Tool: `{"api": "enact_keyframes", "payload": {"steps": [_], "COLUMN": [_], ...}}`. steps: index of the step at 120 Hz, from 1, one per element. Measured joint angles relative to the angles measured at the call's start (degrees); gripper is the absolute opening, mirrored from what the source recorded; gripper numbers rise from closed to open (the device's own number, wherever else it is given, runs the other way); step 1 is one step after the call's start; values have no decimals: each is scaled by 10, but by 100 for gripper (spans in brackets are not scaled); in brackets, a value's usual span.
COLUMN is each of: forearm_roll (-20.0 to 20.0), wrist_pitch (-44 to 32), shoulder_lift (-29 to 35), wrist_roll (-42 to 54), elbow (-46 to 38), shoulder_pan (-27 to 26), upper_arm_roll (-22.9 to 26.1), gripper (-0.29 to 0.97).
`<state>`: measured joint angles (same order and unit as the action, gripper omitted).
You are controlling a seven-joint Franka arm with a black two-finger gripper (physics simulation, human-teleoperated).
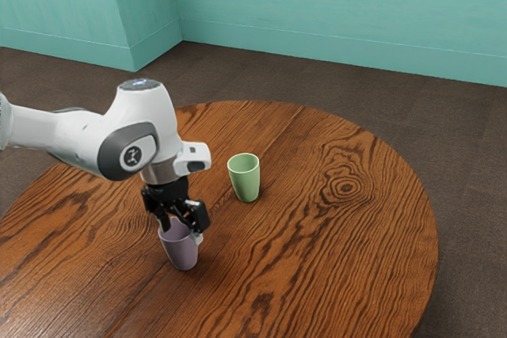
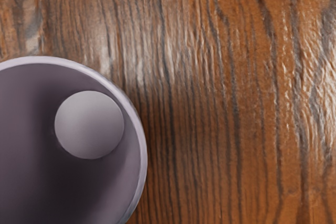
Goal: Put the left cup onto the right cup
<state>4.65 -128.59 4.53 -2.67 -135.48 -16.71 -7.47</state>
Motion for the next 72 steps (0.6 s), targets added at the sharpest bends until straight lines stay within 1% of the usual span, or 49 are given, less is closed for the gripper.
{"api": "enact_keyframes", "payload": {"steps": [72], "forearm_roll": [2], "wrist_pitch": [-30], "shoulder_lift": [-56], "wrist_roll": [-17], "elbow": [27], "shoulder_pan": [-1], "upper_arm_roll": [0], "gripper": [62]}}
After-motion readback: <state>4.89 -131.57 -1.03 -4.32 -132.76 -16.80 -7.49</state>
